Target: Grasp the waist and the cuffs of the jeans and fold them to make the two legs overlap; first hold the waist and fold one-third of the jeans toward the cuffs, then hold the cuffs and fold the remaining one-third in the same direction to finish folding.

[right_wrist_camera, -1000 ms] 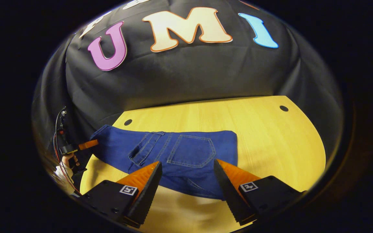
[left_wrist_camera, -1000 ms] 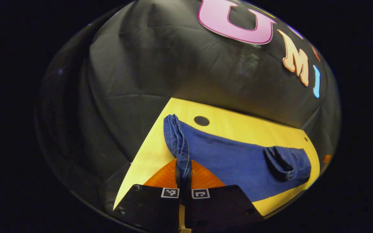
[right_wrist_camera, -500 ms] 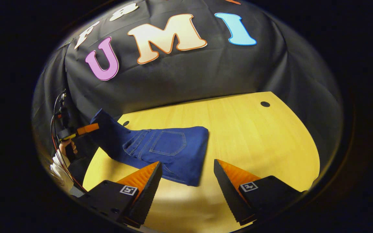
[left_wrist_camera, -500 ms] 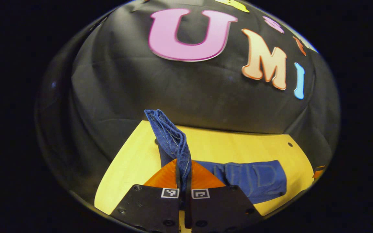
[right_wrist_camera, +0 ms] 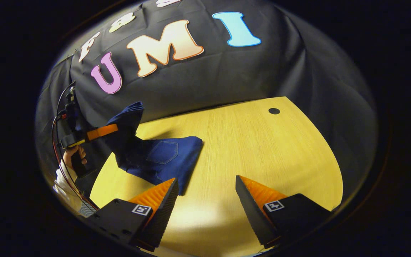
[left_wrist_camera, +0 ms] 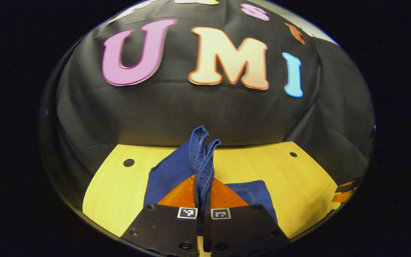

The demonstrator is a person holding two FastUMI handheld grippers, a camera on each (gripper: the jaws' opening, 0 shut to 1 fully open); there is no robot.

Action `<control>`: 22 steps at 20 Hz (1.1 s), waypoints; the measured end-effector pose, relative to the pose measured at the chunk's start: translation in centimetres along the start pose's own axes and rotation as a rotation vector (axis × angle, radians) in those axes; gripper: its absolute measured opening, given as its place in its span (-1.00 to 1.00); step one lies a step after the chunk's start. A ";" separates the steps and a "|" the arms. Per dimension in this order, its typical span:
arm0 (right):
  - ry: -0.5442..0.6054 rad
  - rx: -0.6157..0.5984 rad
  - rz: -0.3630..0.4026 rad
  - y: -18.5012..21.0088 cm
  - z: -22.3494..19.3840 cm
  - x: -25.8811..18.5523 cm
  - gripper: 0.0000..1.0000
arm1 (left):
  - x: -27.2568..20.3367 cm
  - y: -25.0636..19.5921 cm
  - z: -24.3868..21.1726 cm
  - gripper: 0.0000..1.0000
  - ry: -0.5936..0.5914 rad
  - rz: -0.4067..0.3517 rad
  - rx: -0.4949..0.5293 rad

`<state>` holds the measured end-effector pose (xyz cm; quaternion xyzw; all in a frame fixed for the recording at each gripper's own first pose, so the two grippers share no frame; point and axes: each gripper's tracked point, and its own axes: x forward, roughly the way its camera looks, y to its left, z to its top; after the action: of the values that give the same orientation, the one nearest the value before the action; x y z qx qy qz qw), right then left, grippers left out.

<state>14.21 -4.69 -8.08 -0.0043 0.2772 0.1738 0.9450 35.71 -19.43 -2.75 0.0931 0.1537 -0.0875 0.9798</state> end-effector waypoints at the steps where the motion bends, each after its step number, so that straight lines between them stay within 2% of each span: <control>1: -0.003 -0.003 0.005 -0.4 0.0 0.0 0.97 | 0.5 -1.8 -0.6 -1.00 0.014 -0.008 0.027; 2: -0.003 0.001 0.011 -0.7 -0.1 0.0 0.87 | 0.7 -3.5 -1.5 -1.00 0.031 -0.020 0.052; 3: -0.003 0.009 0.022 -0.8 -0.3 -0.1 0.97 | 0.9 -5.2 -2.5 -1.00 0.051 -0.029 0.069; 4: 0.001 0.019 0.032 -1.0 -0.7 -0.2 0.97 | 1.5 -6.9 -3.6 -1.00 0.067 -0.034 0.089; 5: 0.009 0.028 0.042 -1.0 -1.2 -0.3 0.87 | 2.3 -8.0 -4.7 -1.00 0.085 -0.028 0.112; 6: 0.015 0.034 0.045 -1.1 -1.7 -0.4 0.97 | 2.9 -8.8 -6.1 -1.00 0.112 -0.016 0.134; 10: 0.030 0.045 0.036 -1.8 -3.2 -1.3 0.97 | 4.3 -9.9 -11.3 -1.00 0.178 -0.001 0.188; 11: 0.033 0.047 0.029 -2.1 -3.5 -1.5 0.87 | 4.7 -9.8 -12.6 -1.00 0.201 0.002 0.205; 12: 0.034 0.049 0.023 -2.4 -3.6 -1.7 0.87 | 4.9 -9.7 -13.8 -1.00 0.231 0.008 0.221; 13: 0.031 0.049 0.018 -2.5 -3.6 -2.0 0.97 | 5.0 -9.7 -15.0 -1.00 0.252 0.013 0.237; 14: 0.028 0.051 0.016 -2.7 -3.6 -2.1 0.87 | 5.0 -9.7 -15.7 -1.00 0.263 0.017 0.250; 17: 0.014 0.064 0.016 -2.6 -3.3 -2.5 0.97 | 4.9 -9.9 -16.8 -0.95 0.278 0.013 0.275; 18: 0.009 0.068 0.018 -2.5 -3.2 -2.7 0.87 | 4.8 -10.1 -17.0 -0.89 0.281 -0.001 0.266; 19: 0.003 0.073 0.020 -2.4 -3.1 -2.9 0.87 | 4.7 -10.3 -17.0 -0.67 0.281 -0.012 0.250; 20: -0.007 0.076 0.021 -2.2 -2.9 -3.0 0.97 | 4.1 -10.3 -16.6 -0.43 0.275 -0.007 0.241; 21: -0.014 0.075 0.022 -2.0 -2.7 -3.0 0.87 | 3.7 -10.0 -16.2 -0.27 0.259 0.001 0.232; 22: -0.028 0.066 0.017 -1.8 -2.5 -3.2 0.87 | 3.0 -9.9 -15.7 0.03 0.243 0.008 0.220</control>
<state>10.99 -7.72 -8.69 0.0315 0.2695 0.1725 0.9469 32.07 -26.20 -19.94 0.2102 0.2604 -0.0882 0.9382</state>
